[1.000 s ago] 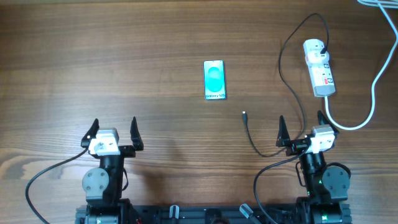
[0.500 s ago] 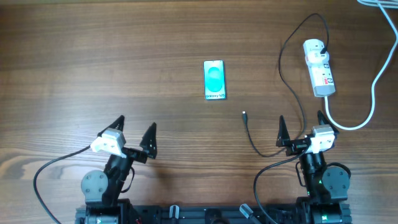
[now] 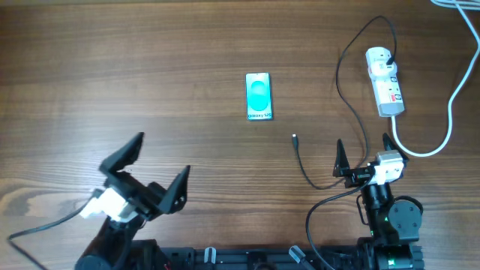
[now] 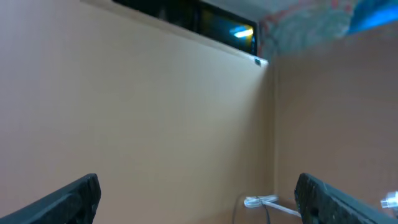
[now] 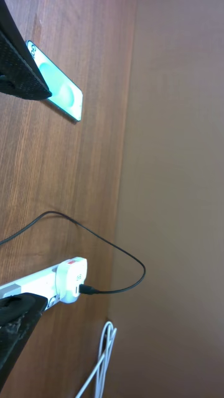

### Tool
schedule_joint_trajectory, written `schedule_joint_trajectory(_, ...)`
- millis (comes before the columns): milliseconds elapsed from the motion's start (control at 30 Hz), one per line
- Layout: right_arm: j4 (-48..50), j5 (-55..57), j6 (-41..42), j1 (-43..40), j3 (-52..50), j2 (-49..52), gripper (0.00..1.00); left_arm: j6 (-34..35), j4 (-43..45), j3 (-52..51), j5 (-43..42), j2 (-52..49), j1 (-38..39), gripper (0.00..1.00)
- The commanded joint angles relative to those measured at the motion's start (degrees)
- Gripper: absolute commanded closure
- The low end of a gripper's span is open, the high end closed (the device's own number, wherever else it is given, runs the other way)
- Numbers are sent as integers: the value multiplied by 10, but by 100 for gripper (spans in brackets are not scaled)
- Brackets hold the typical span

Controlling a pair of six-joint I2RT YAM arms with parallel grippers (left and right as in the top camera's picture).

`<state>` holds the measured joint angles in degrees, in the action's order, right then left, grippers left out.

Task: Plug charger to phone and switch on socket
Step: 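Raise the left arm from rest toward the phone, then move the left gripper over the Galaxy S25 phone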

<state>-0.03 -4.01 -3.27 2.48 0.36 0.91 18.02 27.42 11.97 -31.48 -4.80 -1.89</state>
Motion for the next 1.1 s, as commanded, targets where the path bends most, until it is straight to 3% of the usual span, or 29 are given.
schedule_joint_trajectory(0,1,0,4,2,-1,1,0,64,-146,155,77,-102,-3,0)
schedule_joint_trajectory(67,1,0,4,2,-1,1,0,29,-301,274,22,-195,-3,0)
schedule_joint_trajectory(100,1,0,4,2,-1,1,0,-18,-354,332,-72,-249,-3,0)
schedule_joint_trajectory(167,1,0,4,2,-1,1,0,-26,-407,390,-191,-323,-3,0)
schedule_joint_trajectory(233,1,0,4,2,-1,1,0,-16,-363,397,-202,-368,-3,0)
schedule_joint_trajectory(333,1,0,4,2,-1,1,0,103,-286,402,-202,-437,2,0)
schedule_joint_trajectory(400,1,0,4,2,-1,1,1,110,-287,421,-200,-472,23,1)
schedule_joint_trajectory(500,1,0,4,2,-1,1,0,103,-353,477,-132,-527,76,0)
schedule_joint_trajectory(600,1,0,4,2,-1,1,0,37,-478,566,9,-591,155,1)
schedule_joint_trajectory(700,1,0,4,2,-1,1,0,23,-640,692,235,-673,239,1)
schedule_joint_trajectory(767,1,0,4,2,-1,1,0,26,-777,808,331,-752,274,0)
schedule_joint_trajectory(867,1,0,4,2,-1,1,0,30,-879,911,341,-843,285,0)
schedule_joint_trajectory(1067,1,0,4,2,-1,1,0,42,-877,911,255,-866,287,0)
